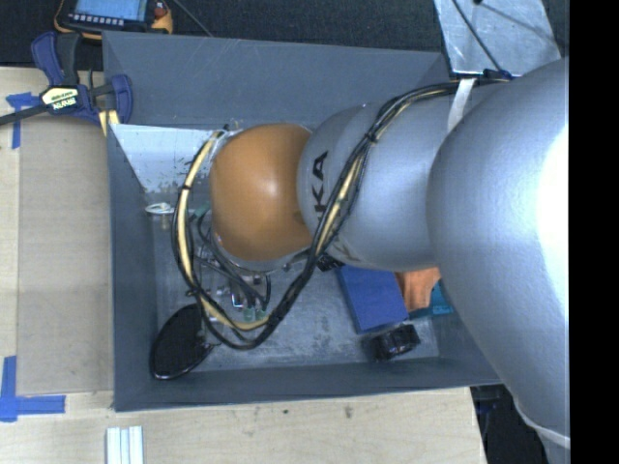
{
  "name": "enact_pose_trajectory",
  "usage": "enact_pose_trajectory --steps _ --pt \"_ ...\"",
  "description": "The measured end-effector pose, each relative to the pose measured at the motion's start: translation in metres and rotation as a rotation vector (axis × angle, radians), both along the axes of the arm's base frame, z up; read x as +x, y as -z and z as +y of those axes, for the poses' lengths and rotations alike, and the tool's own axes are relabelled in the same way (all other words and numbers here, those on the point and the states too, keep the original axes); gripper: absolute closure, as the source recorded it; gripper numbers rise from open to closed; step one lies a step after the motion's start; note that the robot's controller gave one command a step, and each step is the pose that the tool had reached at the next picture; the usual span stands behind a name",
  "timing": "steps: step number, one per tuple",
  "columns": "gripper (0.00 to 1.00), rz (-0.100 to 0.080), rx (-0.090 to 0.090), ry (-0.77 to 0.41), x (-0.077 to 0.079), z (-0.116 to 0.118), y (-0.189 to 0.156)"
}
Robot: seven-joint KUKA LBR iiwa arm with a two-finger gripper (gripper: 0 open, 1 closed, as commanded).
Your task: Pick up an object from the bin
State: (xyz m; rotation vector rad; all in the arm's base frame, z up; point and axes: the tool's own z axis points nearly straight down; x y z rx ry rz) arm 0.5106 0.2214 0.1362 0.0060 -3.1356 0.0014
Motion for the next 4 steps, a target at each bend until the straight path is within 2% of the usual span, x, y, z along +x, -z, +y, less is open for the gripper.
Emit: enact_pose_trajectory --steps 1,2,3,4 --pt "0.00 -0.002 0.001 0.002 0.000 -0.001 -0.002" --pt "0.00 -0.015 0.005 -0.047 0.053 -0.016 0.030" --pt "0.00 -0.015 0.001 0.081 0.055 -0.012 0.051" --pt "0.00 -0.011 0.003 0.118 0.029 -0.025 0.053"
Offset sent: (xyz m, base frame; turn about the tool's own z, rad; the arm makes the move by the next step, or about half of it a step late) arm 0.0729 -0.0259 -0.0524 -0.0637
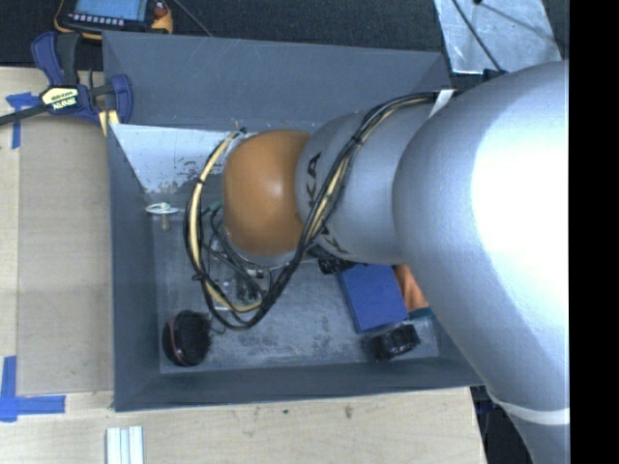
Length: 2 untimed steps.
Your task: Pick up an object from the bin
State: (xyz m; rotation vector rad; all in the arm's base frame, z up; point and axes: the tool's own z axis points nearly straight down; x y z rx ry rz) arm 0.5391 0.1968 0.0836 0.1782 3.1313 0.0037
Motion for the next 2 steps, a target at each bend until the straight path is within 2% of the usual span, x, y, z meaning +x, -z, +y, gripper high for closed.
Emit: enact_pose_trajectory --steps 1,2 --pt "0.00 0.000 -0.004 -0.167 0.014 0.028 0.008" --pt "0.00 -0.001 -0.011 -0.145 -0.018 0.033 0.010"
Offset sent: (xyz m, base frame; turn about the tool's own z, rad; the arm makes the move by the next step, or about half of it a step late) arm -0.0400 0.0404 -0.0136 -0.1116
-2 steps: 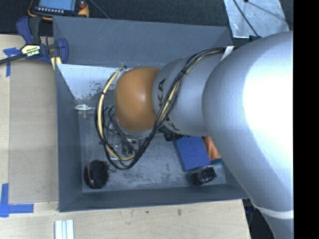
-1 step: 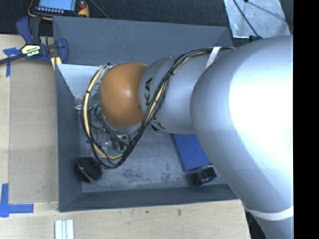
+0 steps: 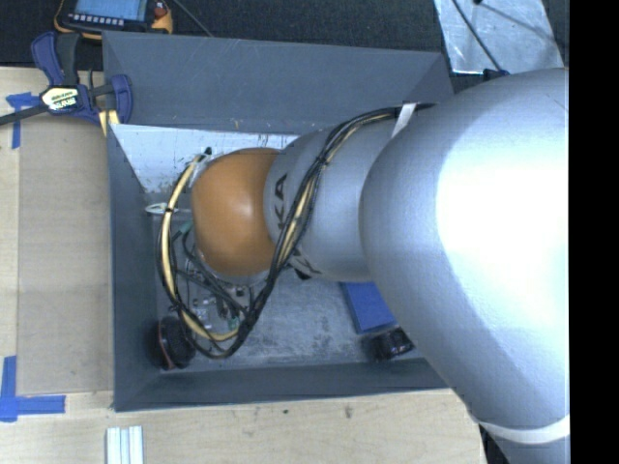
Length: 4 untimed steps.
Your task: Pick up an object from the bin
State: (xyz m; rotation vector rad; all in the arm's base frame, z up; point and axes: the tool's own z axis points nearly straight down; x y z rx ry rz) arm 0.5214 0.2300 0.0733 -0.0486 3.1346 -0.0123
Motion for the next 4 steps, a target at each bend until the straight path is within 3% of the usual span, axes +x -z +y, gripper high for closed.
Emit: enact_pose_trajectory --steps 1,2,3,4 --pt "0.00 0.006 -0.003 0.025 -0.009 0.000 0.000" --pt "0.00 -0.002 0.009 -0.108 0.010 -0.004 -0.022" --pt "0.00 0.007 0.005 -0.104 0.019 0.001 -0.022" --pt "0.00 0.000 0.007 -0.145 0.002 0.004 -0.017"
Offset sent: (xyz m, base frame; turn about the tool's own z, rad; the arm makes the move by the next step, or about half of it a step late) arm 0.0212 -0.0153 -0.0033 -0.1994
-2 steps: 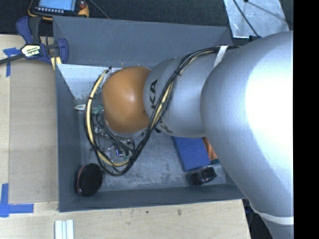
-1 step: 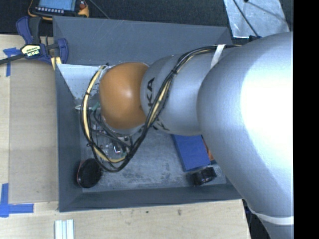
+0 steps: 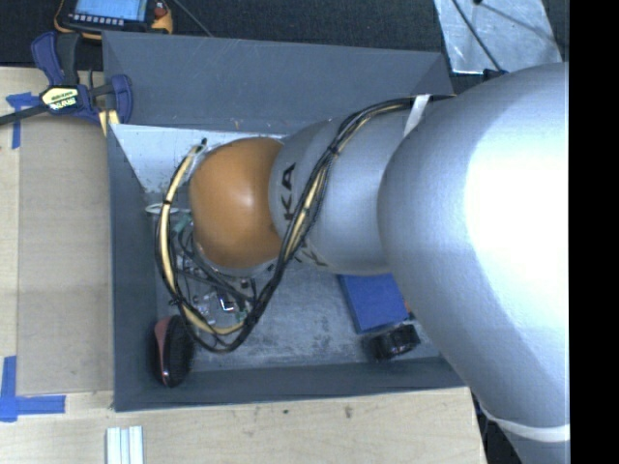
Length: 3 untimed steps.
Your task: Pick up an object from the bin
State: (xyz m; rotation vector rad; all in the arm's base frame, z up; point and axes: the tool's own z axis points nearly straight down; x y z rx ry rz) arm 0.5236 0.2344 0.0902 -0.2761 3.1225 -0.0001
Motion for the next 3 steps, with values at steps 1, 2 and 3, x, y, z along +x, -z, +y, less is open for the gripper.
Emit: enact_pose_trajectory --steps 1,2,3 --pt "0.00 0.005 -0.001 -0.265 -0.013 0.001 0.007" --pt "0.00 0.007 -0.002 -0.232 -0.016 0.002 0.016" --pt "0.00 0.007 -0.002 -0.419 -0.030 0.006 0.019"
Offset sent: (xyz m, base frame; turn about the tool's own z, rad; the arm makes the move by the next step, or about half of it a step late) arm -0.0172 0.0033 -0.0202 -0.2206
